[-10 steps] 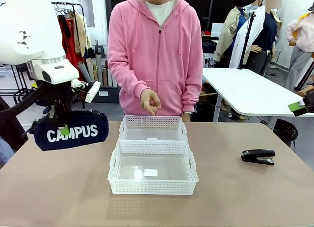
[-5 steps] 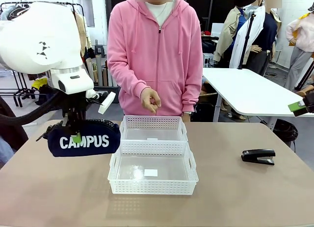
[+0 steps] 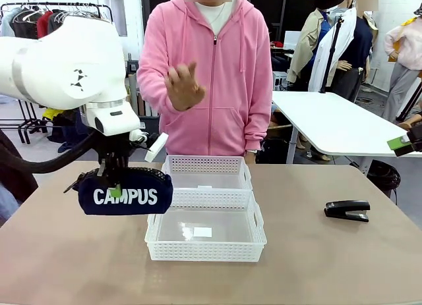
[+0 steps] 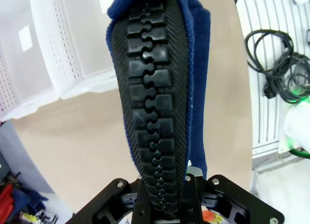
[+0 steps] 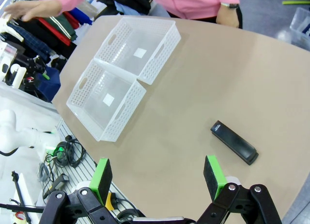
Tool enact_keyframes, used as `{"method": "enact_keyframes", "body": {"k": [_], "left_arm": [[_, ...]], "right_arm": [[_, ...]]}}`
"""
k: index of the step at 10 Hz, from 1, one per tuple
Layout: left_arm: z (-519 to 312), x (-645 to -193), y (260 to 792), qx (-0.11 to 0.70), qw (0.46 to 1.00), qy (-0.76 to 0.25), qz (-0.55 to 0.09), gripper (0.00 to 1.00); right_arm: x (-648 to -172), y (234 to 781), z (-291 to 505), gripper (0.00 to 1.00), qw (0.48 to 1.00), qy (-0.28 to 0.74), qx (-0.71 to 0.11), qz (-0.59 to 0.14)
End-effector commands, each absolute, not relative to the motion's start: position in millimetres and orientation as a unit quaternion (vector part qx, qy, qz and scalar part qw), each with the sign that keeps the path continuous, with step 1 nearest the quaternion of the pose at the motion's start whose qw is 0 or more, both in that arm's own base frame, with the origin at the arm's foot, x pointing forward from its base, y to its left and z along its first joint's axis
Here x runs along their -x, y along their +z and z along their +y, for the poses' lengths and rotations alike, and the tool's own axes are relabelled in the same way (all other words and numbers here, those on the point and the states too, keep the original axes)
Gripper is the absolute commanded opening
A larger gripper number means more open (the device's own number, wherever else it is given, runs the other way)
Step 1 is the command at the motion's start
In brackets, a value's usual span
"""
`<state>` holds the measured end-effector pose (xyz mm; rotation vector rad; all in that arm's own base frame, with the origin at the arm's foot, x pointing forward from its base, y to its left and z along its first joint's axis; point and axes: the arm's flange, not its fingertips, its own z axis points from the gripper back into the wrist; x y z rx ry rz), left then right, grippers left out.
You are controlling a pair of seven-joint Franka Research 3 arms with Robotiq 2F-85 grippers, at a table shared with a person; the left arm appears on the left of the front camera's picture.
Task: Distribute items into two baskets.
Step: Move the picked Pencil pouch towards the Organizing basket indicated by the person, stopping as directed.
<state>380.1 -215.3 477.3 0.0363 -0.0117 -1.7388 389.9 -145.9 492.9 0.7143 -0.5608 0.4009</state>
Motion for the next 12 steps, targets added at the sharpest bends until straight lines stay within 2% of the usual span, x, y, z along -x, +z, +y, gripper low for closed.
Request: {"method": "enact_keyframes", "body": {"k": [1,2,5,6,12], "left_arm": [[-222.6,-382.1,478.7,-0.016,0.635,-0.772,-0.011,0.0],[-207.8,-384.1,483.9,-0.023,0.649,-0.761,-0.02,0.0],[-82.6,-401.7,489.3,-0.04,0.709,-0.704,-0.012,0.0],[-63.6,-402.6,485.2,-0.04,0.703,-0.71,-0.009,0.0],[-48.1,-406.6,488.3,-0.033,0.714,-0.699,-0.012,0.0]], "right_arm": [[-390.4,494.6,-145.1,1.0,0.876,0.195,-0.348,-0.273],[-390.4,494.6,-145.1,1.0,0.876,0.195,-0.348,-0.273],[-390.4,494.6,-145.1,1.0,0.876,0.195,-0.348,-0.273],[-390.4,494.6,-145.1,1.0,0.876,0.195,-0.348,-0.273],[-390.4,494.6,-145.1,1.0,0.876,0.195,-0.348,-0.273]]}}
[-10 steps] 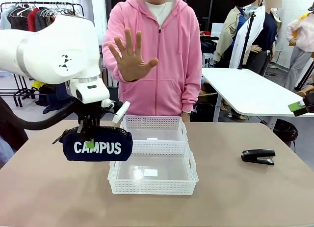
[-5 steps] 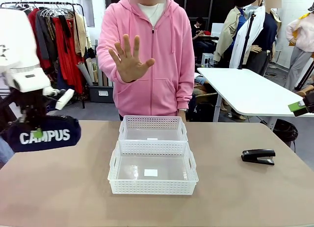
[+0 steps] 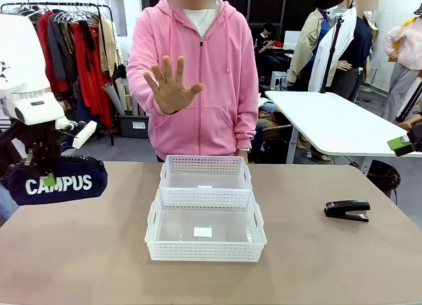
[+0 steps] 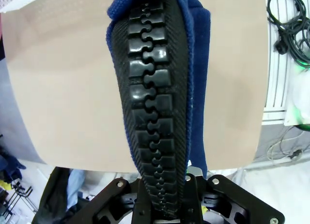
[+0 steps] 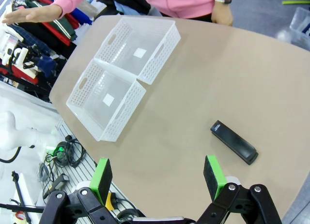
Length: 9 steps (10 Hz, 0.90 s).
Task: Distribute items into two baskets.
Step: Move the picked Pencil pouch towards the Organizing basket indicated by the person, stopping as directed, then place the picked Pencil pouch into the Organizing basket as instructed by the person.
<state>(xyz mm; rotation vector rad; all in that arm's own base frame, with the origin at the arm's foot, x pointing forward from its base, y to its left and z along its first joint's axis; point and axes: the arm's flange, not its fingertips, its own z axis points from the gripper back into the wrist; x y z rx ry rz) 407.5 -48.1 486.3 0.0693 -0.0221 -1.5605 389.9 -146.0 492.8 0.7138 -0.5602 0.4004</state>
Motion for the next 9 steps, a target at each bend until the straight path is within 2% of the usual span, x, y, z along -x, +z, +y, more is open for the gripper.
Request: {"method": "enact_keyframes", "body": {"k": [1,9], "left_arm": [[-48.1,-406.6,488.3,-0.033,0.714,-0.699,-0.012,0.0],[-48.1,-406.6,488.3,-0.033,0.714,-0.699,-0.012,0.0]], "right_arm": [[-390.4,494.6,-145.1,1.0,0.876,0.195,-0.348,-0.273],[-390.4,494.6,-145.1,1.0,0.876,0.195,-0.348,-0.273]]}}
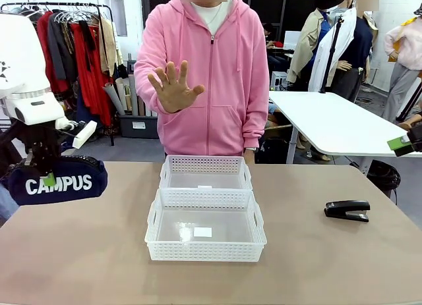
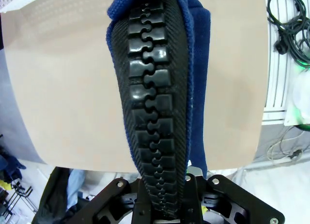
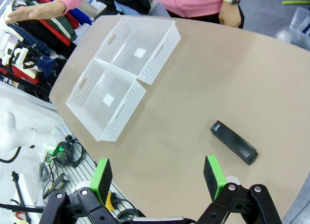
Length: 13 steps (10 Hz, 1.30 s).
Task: Distribute items into two baskets.
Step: Place the picked Pencil pouch into the Organizing basket as instructed by the person.
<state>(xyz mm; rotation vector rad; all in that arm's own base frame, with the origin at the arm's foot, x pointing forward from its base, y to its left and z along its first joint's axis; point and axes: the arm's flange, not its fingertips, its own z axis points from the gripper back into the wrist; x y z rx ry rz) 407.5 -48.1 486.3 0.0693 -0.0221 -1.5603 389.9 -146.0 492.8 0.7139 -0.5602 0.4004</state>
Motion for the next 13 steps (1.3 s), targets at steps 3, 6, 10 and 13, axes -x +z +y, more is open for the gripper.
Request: {"method": "enact_keyframes", "body": {"k": [3,6,10,13], "left_arm": [[-48.1,-406.6,488.3,-0.033,0.714,-0.699,-0.012,0.0],[-48.1,-406.6,488.3,-0.033,0.714,-0.699,-0.012,0.0],[-48.1,-406.6,488.3,-0.033,0.714,-0.699,-0.012,0.0],[-48.1,-406.6,488.3,-0.033,0.714,-0.699,-0.012,0.0]], "right_arm": [[-390.4,494.6,-145.1,1.0,0.876,0.195,-0.348,-0.273],[-390.4,494.6,-145.1,1.0,0.876,0.195,-0.348,-0.273],[-390.4,494.6,-145.1,1.0,0.876,0.195,-0.348,-0.273],[-390.4,494.6,-145.1,1.0,0.876,0.195,-0.348,-0.273]]}}
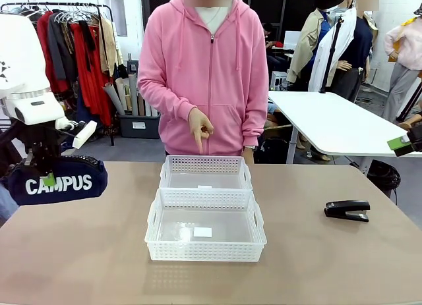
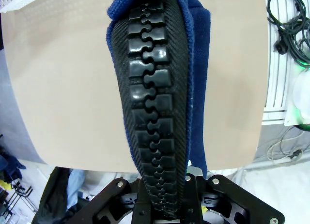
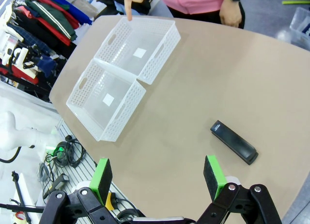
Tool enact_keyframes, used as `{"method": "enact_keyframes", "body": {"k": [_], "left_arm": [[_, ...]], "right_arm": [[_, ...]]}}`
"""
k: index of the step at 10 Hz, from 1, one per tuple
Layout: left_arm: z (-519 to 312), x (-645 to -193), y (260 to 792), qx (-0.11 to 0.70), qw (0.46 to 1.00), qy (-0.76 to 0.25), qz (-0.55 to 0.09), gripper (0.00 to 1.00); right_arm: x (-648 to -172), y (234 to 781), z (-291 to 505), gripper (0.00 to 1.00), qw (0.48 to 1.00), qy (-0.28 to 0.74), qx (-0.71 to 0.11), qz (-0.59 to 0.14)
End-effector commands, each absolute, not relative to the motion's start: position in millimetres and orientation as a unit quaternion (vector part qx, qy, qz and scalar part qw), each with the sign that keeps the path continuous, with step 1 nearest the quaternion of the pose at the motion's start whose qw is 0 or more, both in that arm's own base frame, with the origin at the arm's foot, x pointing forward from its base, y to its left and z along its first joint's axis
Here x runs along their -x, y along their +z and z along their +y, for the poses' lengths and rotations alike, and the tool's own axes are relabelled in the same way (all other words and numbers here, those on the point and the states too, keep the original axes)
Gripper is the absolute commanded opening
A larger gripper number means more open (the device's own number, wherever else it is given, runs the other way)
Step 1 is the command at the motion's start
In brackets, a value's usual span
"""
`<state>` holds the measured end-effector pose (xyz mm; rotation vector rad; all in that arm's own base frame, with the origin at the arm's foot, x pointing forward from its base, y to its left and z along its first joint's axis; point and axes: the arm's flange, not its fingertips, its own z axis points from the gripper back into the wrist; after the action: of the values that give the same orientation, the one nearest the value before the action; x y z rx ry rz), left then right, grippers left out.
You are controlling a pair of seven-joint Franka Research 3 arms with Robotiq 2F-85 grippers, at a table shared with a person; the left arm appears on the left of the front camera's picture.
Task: Distribute items into two baskets.
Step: Place the picked Pencil pouch into the Organizing basket as instructed by the person.
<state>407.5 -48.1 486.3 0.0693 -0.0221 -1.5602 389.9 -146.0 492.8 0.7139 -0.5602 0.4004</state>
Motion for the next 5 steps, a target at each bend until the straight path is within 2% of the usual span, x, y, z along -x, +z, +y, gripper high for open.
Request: {"method": "enact_keyframes", "body": {"k": [1,5], "left_arm": [[-48.1,-406.6,488.3,-0.033,0.714,-0.699,-0.012,0.0],[-52.8,-415.3,490.6,-0.027,0.708,-0.705,-0.019,0.0]], "right_arm": [[-390.4,494.6,-145.1,1.0,0.876,0.195,-0.348,-0.273],[-390.4,494.6,-145.1,1.0,0.876,0.195,-0.348,-0.273]]}}
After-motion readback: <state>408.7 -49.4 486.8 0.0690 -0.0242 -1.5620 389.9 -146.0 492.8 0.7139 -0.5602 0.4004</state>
